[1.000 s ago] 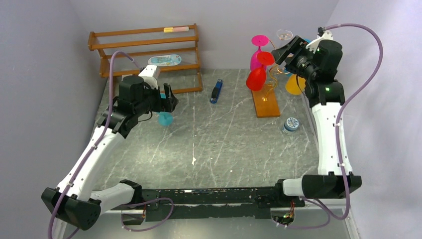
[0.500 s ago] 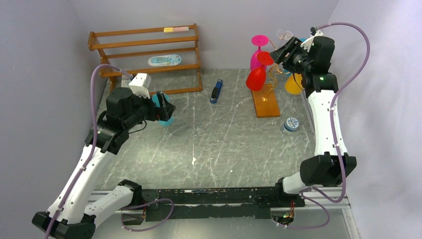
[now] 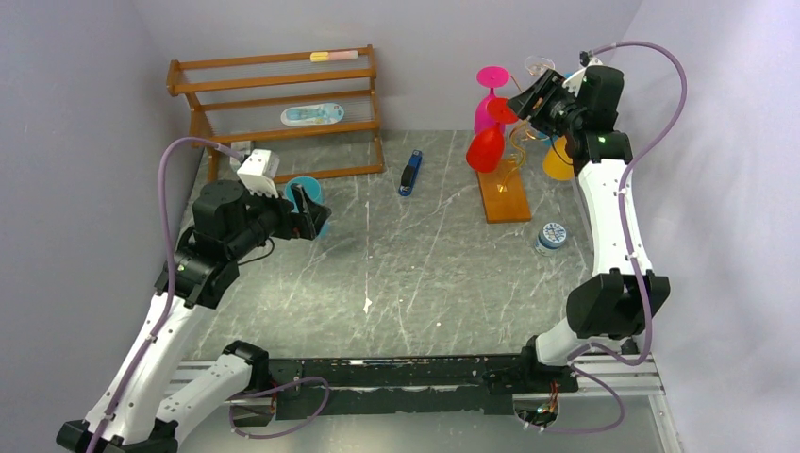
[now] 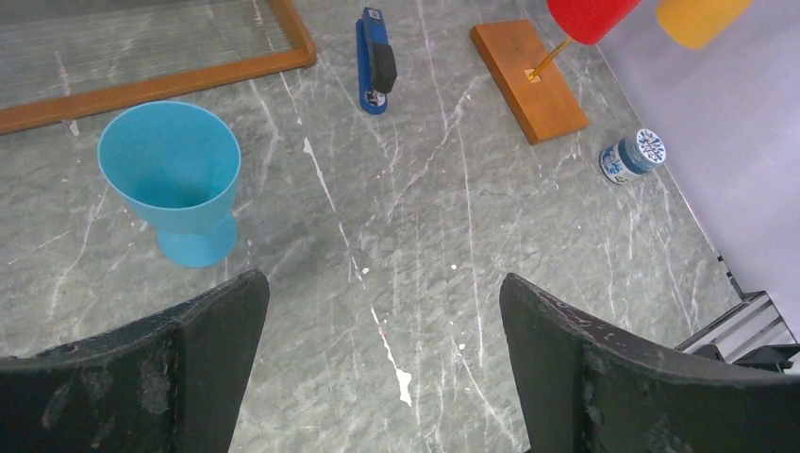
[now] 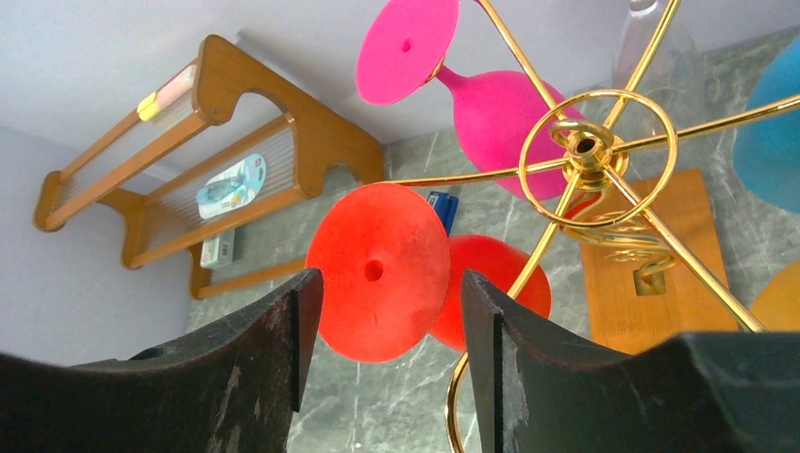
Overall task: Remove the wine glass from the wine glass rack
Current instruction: Pick up the wine glass from the wine rack.
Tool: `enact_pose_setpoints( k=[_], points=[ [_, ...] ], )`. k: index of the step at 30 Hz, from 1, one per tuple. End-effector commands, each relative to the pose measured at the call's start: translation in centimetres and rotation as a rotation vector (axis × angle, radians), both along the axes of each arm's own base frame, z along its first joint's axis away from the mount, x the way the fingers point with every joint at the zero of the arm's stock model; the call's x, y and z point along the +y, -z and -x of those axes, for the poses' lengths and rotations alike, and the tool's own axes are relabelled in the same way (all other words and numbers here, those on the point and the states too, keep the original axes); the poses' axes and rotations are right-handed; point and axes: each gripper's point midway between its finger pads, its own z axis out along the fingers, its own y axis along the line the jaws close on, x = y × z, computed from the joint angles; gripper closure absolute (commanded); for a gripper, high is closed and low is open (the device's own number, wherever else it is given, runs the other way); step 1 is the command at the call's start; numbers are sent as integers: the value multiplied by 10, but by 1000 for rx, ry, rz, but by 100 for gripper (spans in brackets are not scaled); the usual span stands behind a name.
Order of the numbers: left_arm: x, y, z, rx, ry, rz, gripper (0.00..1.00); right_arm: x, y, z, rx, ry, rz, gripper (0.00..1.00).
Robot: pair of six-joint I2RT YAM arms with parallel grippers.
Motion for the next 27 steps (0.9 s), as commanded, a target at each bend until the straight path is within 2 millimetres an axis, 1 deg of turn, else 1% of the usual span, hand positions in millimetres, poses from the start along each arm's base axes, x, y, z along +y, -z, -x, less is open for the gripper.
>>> enact_pose_setpoints(
  k=[1,3,6,10,12,16,22,24,27],
  points=[
    [-2,-13,3,-45,18,24,3,-2,-3,-5,0,-10,1,41],
    [-1,-14,4,-47,13,21,4,-1,-2,-6,3,-17,2,42],
    [0,-22,4,-72,9,25,4,-2,0,-9,8,-19,8,45],
    [3,-29,7,-93,1,27,4,0,3,-11,21,-32,1,46],
    [4,-31,7,-95,0,27,4,4,4,-10,21,-54,-9,49],
    [4,-33,8,-112,4,31,3,7,5,-10,27,-71,-19,50],
    [3,-33,9,-116,7,42,3,7,0,-8,17,-62,-20,51],
    [2,-32,8,-114,10,39,3,6,0,-8,20,-54,-33,53],
    [0,-31,9,-115,22,44,4,10,3,-7,24,-54,-76,58]
  ],
)
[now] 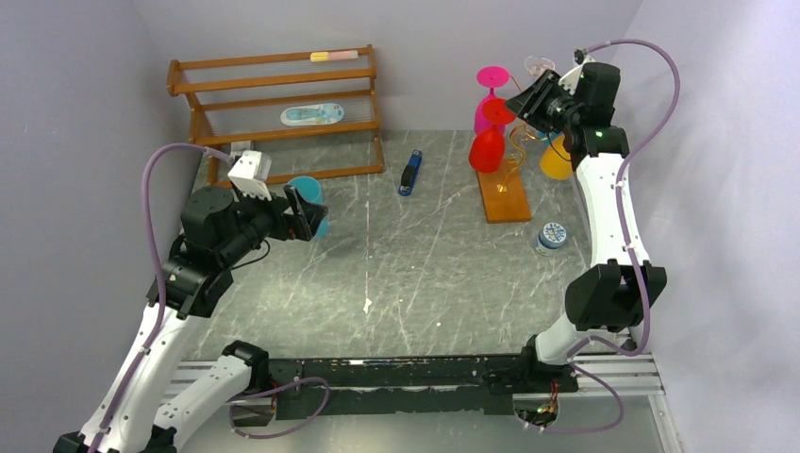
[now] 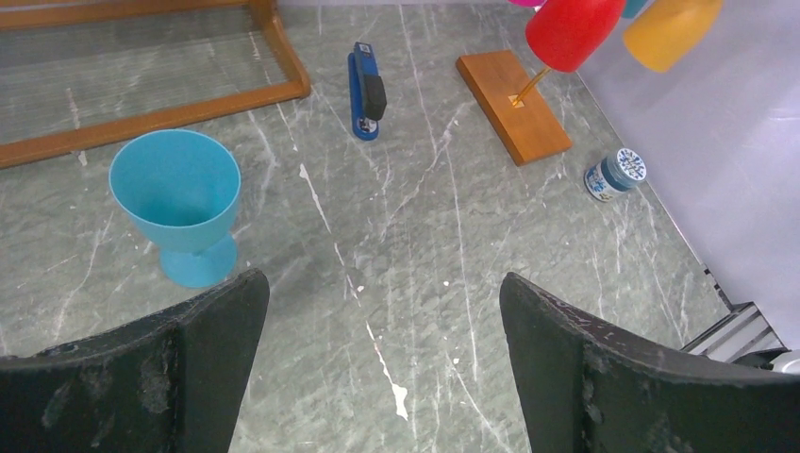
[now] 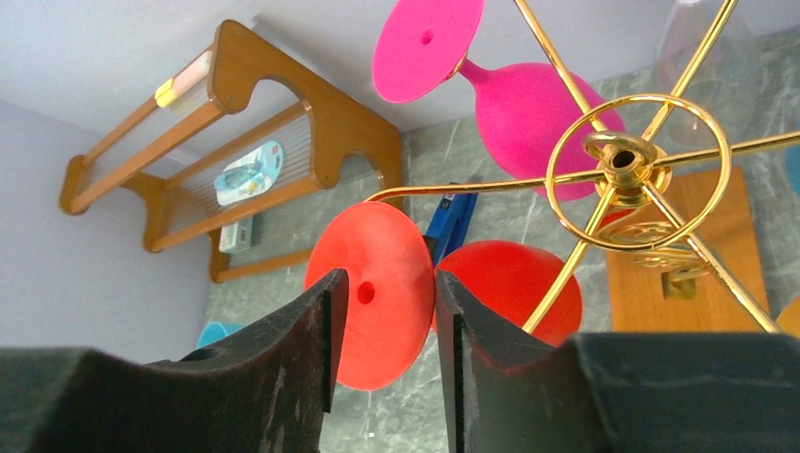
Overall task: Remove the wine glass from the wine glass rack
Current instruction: Pick up the wine glass from the wine rack.
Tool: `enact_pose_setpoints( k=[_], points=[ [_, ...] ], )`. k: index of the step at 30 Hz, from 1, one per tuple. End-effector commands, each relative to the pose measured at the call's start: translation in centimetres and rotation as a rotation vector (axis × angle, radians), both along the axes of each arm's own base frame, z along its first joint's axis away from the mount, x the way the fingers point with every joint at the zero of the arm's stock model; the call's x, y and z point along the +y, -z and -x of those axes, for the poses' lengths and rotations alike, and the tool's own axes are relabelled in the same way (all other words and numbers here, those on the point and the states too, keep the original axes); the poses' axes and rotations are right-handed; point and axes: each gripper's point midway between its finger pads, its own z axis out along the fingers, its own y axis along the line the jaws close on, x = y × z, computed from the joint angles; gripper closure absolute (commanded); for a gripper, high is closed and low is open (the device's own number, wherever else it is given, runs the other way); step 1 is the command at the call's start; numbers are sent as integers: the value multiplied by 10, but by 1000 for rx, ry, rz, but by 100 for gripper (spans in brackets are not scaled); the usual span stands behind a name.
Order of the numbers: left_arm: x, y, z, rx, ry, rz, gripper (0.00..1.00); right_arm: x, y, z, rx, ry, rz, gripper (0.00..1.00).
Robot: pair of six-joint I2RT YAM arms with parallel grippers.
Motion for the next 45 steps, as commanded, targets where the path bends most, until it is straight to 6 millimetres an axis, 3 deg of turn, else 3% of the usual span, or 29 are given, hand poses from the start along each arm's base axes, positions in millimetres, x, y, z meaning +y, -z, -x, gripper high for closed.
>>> enact_pose_setpoints(
  k=[1,16,25,33,45],
  points=[
    [-4,-10,0,-41,23,18,4,3,1,3,5,-5,-65,59],
    [-3,-2,5,-18,30,9,4,-4,7,0,35,21,-23,61],
    [-4,2,4,-7,31,5,4,1,11,1,61,-45,18,65],
    [-5,3,4,1,36,7,3,7,14,-1,72,-83,2,64],
    [0,3,1,-2,12,-26,4,9,13,-2,62,-83,-18,75]
  ],
)
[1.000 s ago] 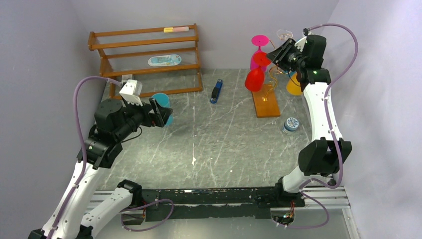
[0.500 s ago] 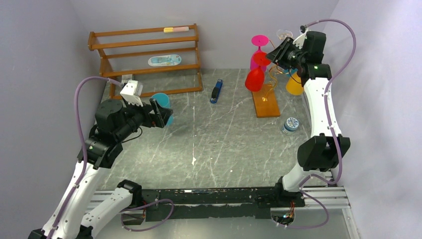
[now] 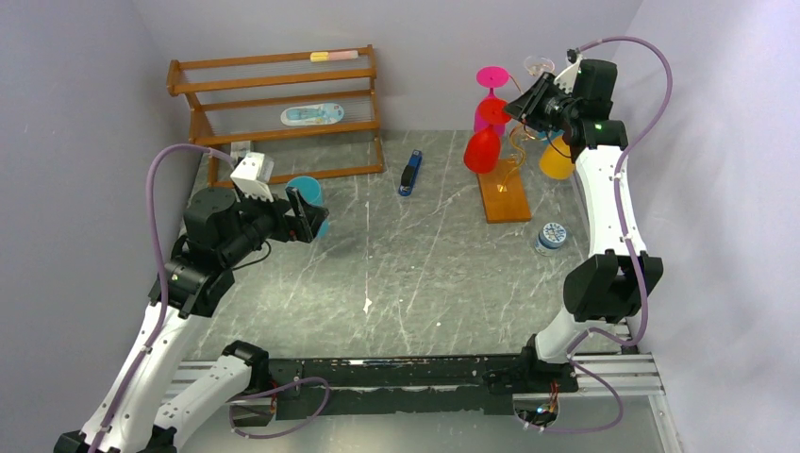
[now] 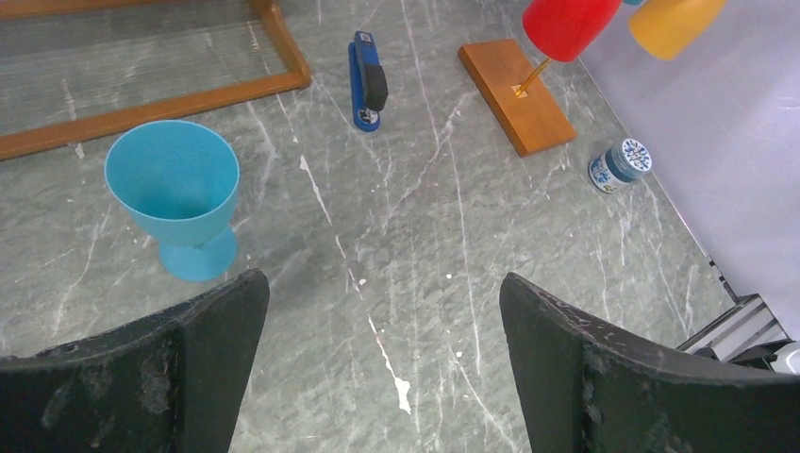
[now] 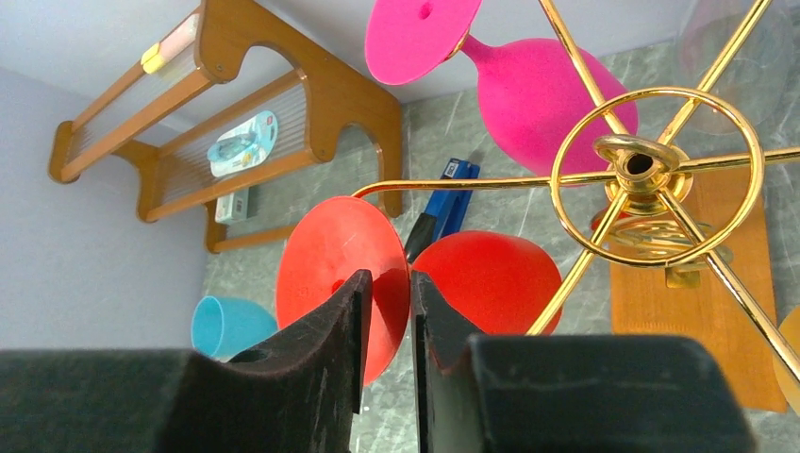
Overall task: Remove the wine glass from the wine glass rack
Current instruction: Pick up the wine glass from the wine rack.
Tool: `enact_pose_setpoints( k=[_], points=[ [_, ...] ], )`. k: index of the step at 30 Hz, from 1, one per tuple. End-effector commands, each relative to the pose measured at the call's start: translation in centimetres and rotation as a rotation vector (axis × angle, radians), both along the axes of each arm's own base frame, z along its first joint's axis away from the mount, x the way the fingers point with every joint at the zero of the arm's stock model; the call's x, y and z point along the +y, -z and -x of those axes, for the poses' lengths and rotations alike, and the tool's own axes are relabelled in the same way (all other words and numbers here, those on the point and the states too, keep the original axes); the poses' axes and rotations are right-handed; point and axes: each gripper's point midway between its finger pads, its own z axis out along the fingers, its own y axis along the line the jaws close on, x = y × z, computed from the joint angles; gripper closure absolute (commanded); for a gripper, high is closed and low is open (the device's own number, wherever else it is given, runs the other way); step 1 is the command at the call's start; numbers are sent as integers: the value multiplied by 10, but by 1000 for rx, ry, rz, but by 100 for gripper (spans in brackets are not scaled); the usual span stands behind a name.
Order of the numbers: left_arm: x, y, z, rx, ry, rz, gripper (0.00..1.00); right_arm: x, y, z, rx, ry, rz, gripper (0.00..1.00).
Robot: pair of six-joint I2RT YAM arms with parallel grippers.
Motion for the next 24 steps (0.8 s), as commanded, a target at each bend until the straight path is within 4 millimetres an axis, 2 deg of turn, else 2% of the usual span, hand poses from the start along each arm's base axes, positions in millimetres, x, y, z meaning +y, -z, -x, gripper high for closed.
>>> enact_pose_setpoints(
  k=[1,15,20,24],
  points=[
    [0,-2,1,-6,5,-13,3,3,2,1,9,-18,-20,77],
    [-6,3,0,22,17,28,4,5,-13,6,-35,1,-68,89],
    [-4,3,1,20,9,26,3,4,-15,6,-40,11,-81,98],
    [-4,5,1,27,8,20,4,7,-16,7,-40,3,-101,100]
  ],
)
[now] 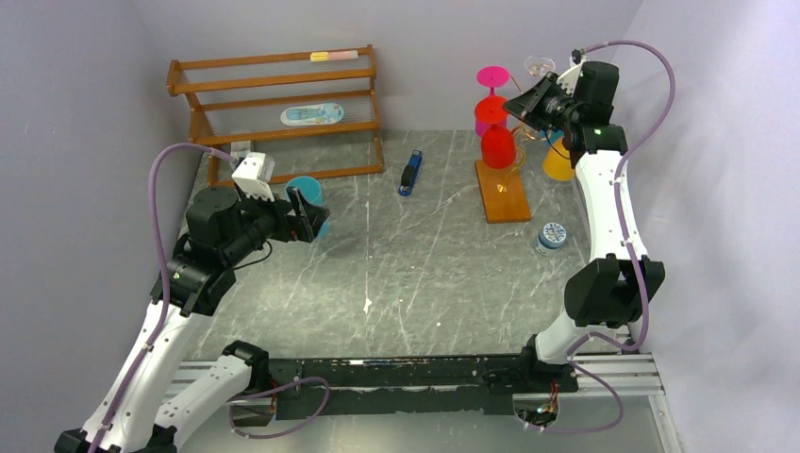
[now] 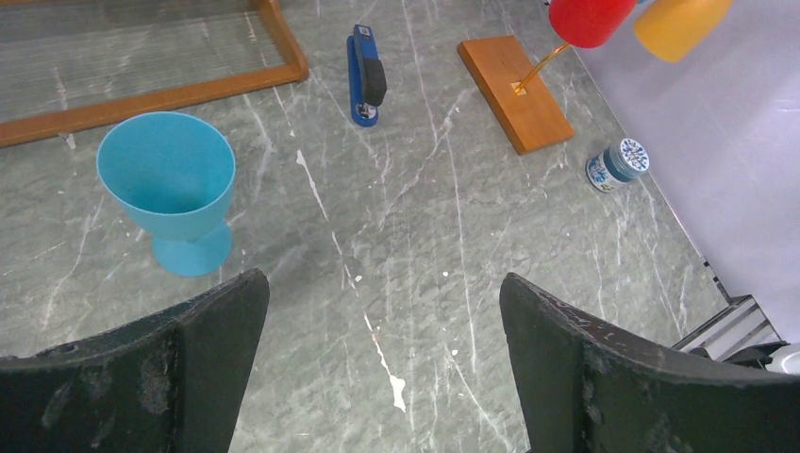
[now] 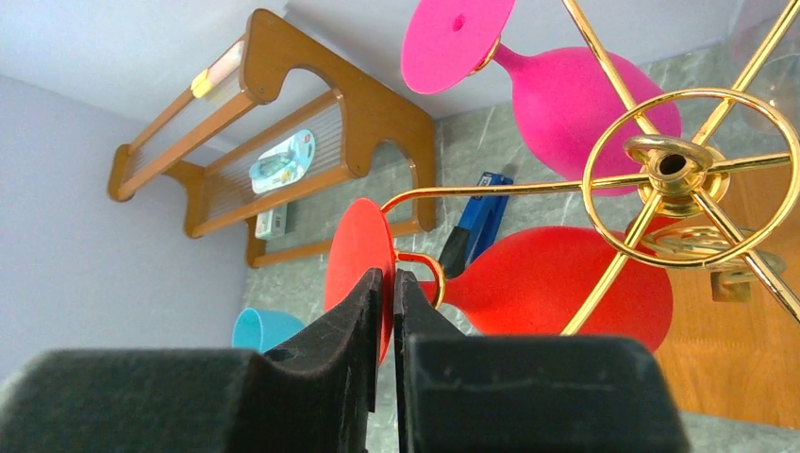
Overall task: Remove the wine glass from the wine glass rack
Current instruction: Pick up the wine glass from the wine rack.
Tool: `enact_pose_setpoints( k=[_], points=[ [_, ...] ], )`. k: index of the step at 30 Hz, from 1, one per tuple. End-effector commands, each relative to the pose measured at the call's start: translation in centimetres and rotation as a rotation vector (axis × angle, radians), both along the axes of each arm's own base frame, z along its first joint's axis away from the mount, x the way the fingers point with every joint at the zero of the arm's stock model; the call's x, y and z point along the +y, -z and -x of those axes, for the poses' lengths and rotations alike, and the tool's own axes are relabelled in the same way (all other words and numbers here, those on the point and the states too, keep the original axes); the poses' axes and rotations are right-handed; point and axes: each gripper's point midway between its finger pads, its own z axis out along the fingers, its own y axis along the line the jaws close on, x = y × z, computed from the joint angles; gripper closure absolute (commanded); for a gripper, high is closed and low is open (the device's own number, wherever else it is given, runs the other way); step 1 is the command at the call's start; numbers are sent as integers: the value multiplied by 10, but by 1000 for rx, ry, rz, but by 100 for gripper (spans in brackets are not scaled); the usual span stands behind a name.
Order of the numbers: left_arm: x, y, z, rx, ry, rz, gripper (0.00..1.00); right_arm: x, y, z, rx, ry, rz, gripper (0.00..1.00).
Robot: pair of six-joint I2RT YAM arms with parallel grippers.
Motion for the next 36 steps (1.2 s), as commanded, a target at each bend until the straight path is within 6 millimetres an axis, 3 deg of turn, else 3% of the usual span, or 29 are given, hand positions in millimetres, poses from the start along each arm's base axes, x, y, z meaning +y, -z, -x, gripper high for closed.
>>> enact_pose_setpoints(
  k=[1,18,36],
  points=[
    [-2,2,2,9,13,6,4,3,-6,7,-8,-11,-31,100],
    [-2,1,2,7,6,10,4,-10,-38,5,-70,37,-265,100],
    [-4,9,-1,28,10,14,4,3,-27,1,-35,-55,-284,100]
  ],
)
